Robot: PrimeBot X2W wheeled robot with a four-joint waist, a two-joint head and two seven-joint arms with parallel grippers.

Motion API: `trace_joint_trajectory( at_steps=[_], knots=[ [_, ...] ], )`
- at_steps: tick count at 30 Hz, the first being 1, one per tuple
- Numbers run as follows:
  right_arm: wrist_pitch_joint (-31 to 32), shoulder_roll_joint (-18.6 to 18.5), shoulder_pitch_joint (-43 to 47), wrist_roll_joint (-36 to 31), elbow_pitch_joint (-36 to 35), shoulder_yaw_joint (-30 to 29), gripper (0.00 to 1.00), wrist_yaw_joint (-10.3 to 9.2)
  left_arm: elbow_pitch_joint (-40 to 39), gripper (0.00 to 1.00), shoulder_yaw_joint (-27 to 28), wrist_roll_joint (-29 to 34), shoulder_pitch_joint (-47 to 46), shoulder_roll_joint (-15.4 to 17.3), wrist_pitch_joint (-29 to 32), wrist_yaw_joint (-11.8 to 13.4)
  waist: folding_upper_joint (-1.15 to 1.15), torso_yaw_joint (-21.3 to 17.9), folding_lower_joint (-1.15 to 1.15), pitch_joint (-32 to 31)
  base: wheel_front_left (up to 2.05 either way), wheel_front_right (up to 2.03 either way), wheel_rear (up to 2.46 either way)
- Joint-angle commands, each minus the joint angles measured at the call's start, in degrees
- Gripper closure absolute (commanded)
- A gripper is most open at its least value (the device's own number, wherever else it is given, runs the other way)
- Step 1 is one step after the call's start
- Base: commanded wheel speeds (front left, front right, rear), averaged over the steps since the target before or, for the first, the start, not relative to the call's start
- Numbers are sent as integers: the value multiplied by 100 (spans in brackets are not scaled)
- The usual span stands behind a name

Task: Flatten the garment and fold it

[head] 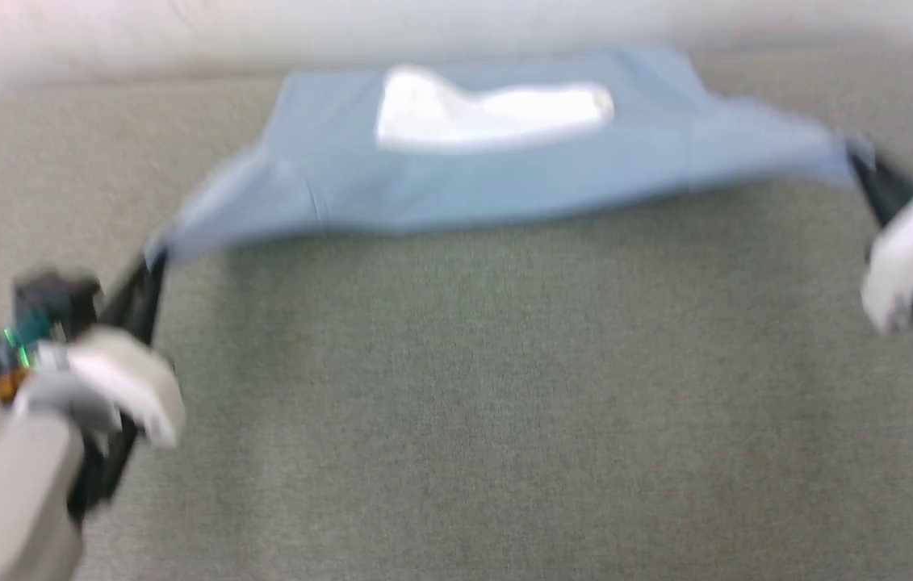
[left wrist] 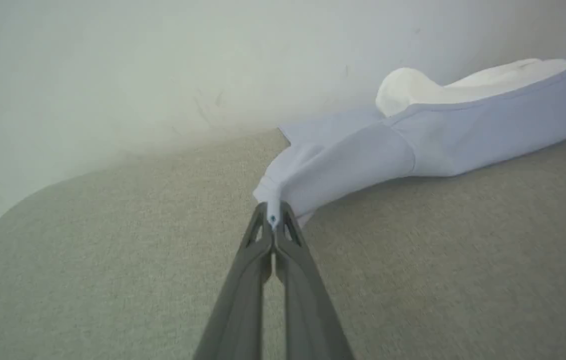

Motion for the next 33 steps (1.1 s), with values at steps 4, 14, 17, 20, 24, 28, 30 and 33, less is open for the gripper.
trace_joint_trajectory(
  at_steps=[4,14,17,20,24,28,30,33],
  knots=[
    [368,-367,1265,267,-447,-254,100,-12,-840,100,-74,-241,1184,376,558,300,0,76,2,-832,0,0,0],
    [1113,-674,3288,100,-862,-1122,100,-12,-1672,100,-5,-812,3020,919,1191,786,0,109,2,-1196,0,0,0],
    [1308,-625,3661,128,-1049,-1395,100,-12,-1768,100,-11,-929,3303,929,1245,862,0,137,2,-1308,0,0,0],
    [1598,-605,4042,180,-1296,-1660,100,-12,-1847,100,-21,-1012,3523,947,1296,923,0,179,2,-1417,0,0,0],
    [2186,-597,4661,435,-1850,-1851,100,-12,-2083,100,-128,-1282,3821,851,1441,833,0,233,2,-1567,0,0,0],
    [3006,-679,5311,560,-2323,-2080,100,-12,-2299,100,-342,-1492,4096,790,1749,772,0,264,2,-1686,0,0,0],
    [3259,-693,5527,486,-2527,-2227,100,-12,-2301,100,-417,-1514,4132,770,1856,785,0,283,2,-1702,0,0,0],
    [3502,-611,5692,333,-2738,-2400,100,-12,-2234,100,-574,-1342,4058,772,1954,801,0,329,2,-1700,0,0,0]
  ],
)
